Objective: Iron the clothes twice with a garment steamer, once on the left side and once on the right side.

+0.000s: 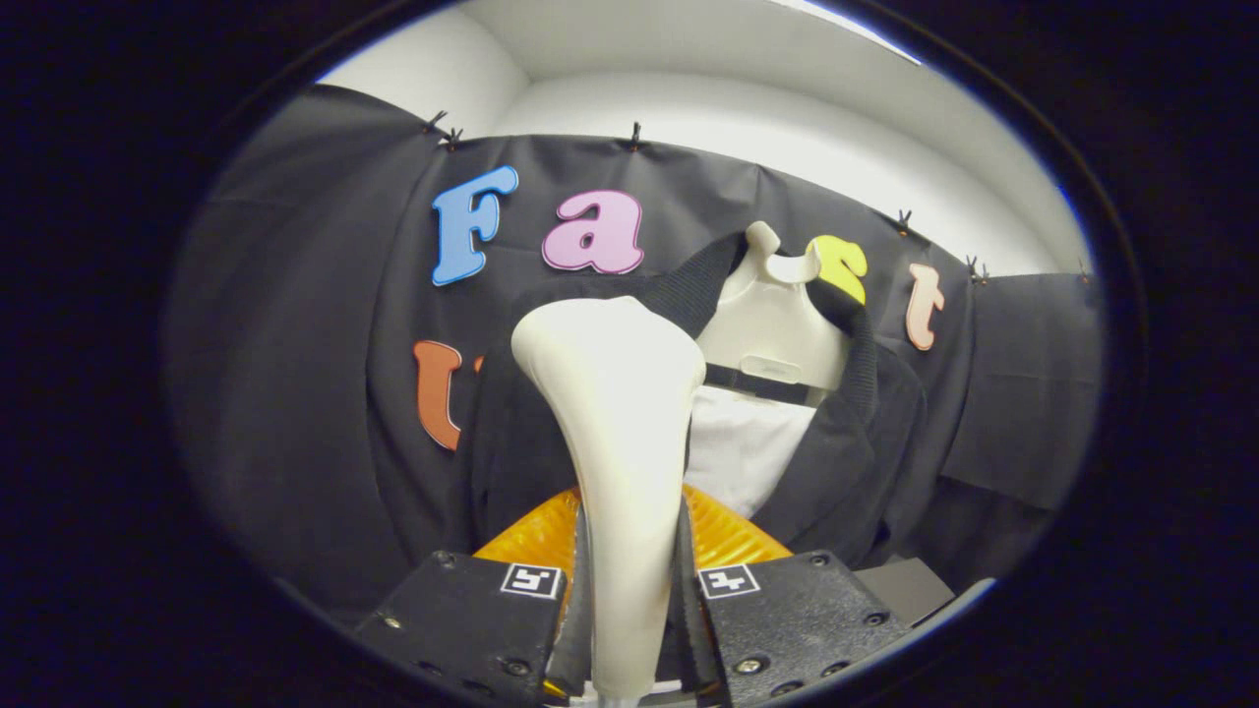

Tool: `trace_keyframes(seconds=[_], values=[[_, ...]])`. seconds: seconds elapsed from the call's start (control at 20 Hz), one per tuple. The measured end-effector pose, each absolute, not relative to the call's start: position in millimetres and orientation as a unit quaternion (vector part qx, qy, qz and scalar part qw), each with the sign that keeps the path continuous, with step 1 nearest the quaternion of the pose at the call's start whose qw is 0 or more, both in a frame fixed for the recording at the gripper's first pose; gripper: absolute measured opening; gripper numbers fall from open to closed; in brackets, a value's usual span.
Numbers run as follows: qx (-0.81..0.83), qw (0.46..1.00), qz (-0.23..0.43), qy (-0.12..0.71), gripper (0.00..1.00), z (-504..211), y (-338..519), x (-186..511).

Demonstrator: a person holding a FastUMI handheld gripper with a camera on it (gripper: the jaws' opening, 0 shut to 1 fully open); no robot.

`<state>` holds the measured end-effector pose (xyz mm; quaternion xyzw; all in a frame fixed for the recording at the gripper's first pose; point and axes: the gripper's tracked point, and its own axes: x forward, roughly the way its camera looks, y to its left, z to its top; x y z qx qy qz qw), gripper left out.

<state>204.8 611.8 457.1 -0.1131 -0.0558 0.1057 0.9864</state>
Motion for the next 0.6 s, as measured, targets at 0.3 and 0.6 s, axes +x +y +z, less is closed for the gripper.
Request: trace_keyframes(seconds=[0.3, 0.6], values=[[-0.130, 0.988, 0.066, -0.044, 0.37, 440.4, 606.5, 215.1], [-0.160, 0.985, 0.045, -0.040, 0.38, 417.0, 601.8, 219.6]])
